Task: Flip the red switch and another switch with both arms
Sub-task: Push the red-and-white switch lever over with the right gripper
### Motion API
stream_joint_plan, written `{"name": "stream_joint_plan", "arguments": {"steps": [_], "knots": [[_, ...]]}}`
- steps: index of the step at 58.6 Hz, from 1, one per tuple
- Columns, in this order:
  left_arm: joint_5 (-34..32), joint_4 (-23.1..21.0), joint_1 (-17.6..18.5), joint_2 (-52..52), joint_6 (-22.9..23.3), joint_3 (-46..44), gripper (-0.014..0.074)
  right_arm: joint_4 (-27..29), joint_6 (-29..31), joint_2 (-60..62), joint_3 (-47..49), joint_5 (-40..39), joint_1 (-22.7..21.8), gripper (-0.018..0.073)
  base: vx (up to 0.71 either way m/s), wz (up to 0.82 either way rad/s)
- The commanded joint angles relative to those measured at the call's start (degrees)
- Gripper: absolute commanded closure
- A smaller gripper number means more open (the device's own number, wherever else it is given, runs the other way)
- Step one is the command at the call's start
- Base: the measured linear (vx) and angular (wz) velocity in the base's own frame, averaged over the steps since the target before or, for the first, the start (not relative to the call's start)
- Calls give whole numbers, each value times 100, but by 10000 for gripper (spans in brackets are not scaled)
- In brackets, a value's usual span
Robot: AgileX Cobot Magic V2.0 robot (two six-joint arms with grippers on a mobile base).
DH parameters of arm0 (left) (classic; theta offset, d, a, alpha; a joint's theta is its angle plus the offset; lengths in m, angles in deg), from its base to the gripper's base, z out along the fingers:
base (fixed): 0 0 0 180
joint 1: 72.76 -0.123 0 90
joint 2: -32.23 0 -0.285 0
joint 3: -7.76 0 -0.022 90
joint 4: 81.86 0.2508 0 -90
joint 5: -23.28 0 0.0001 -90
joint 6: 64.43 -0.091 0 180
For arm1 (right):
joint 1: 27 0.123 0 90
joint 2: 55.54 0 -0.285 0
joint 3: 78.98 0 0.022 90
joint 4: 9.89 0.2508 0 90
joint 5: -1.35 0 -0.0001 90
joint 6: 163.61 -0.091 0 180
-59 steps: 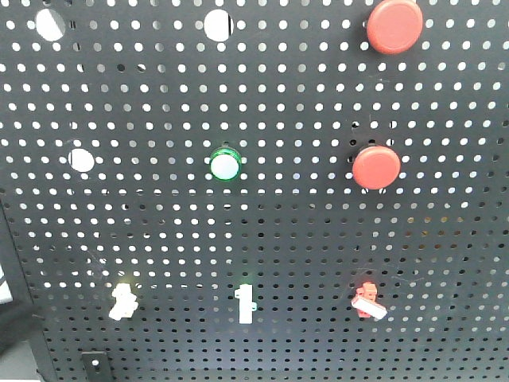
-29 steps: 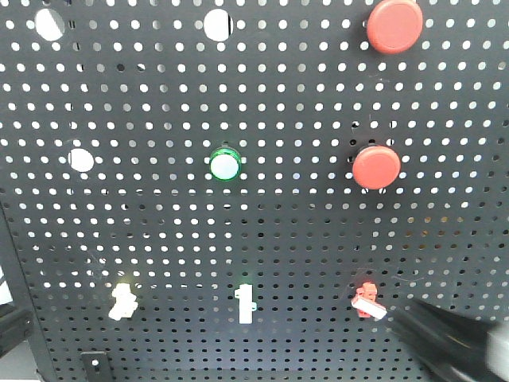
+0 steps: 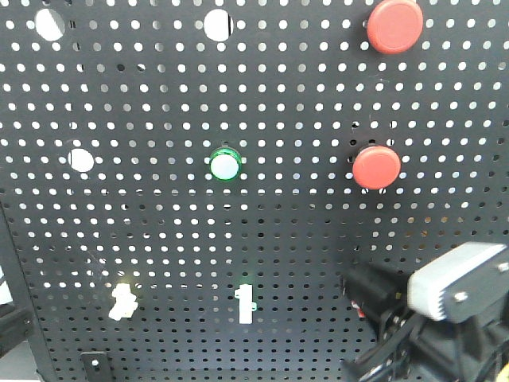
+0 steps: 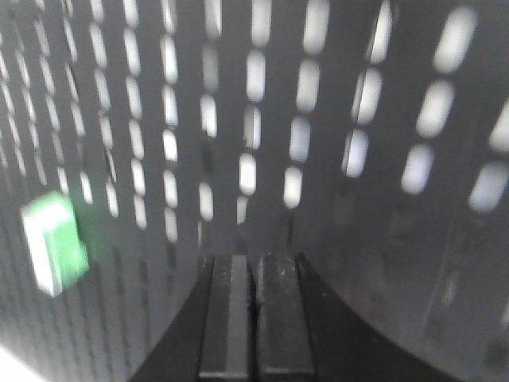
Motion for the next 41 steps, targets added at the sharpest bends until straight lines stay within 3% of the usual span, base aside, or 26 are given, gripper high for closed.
{"name": "stream_joint_plan", "arguments": {"steps": [1, 19, 41], "knots": [[-468, -69, 35, 3, 26, -152, 594, -26, 10, 90, 210, 96, 2, 566, 0, 0], [-756, -64, 35, 3, 21, -152, 594, -26, -242, 90, 210, 1658, 2, 566, 0, 0], [-892, -64, 35, 3, 21, -152, 594, 37, -244, 292, 210, 2162, 2, 566, 0, 0]]}}
